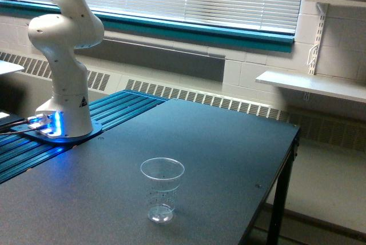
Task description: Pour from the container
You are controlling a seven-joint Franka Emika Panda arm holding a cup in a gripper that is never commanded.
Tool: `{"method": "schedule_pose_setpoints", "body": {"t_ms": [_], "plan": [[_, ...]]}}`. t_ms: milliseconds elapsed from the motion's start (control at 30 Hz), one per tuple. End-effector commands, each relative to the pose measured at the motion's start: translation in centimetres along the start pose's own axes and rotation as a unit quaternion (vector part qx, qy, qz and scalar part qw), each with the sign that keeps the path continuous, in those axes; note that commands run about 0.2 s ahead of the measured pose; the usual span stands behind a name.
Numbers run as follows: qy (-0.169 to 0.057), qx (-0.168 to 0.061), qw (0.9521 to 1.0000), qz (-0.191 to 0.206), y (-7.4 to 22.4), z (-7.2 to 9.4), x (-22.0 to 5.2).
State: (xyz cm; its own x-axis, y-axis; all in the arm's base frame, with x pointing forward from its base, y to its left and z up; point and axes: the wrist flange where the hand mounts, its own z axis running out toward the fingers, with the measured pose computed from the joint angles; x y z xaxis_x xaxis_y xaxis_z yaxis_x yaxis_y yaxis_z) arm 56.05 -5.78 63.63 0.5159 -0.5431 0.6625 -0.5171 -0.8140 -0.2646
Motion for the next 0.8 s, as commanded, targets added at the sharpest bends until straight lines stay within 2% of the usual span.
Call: {"method": "schedule_pose_setpoints", "body": {"t_ms": [33,167,267,367,600,733,800], "plan": [[-0.026,-0.013,0.9996,-0.003,0.3,2.6,-1.3],[-0.031,-0.003,0.9995,0.000,0.2,2.3,-1.1],[-0.036,-0.019,0.9992,0.000,0.6,2.5,-1.3],[-0.041,-0.012,0.9989,0.016,1.3,2.5,-1.2],[-0.038,-0.043,0.9960,0.069,4.0,2.6,-2.1],[-0.050,-0.052,0.9918,0.106,6.2,2.7,-2.8],[-0.055,-0.064,0.9894,0.118,7.5,2.8,-3.2]]}}
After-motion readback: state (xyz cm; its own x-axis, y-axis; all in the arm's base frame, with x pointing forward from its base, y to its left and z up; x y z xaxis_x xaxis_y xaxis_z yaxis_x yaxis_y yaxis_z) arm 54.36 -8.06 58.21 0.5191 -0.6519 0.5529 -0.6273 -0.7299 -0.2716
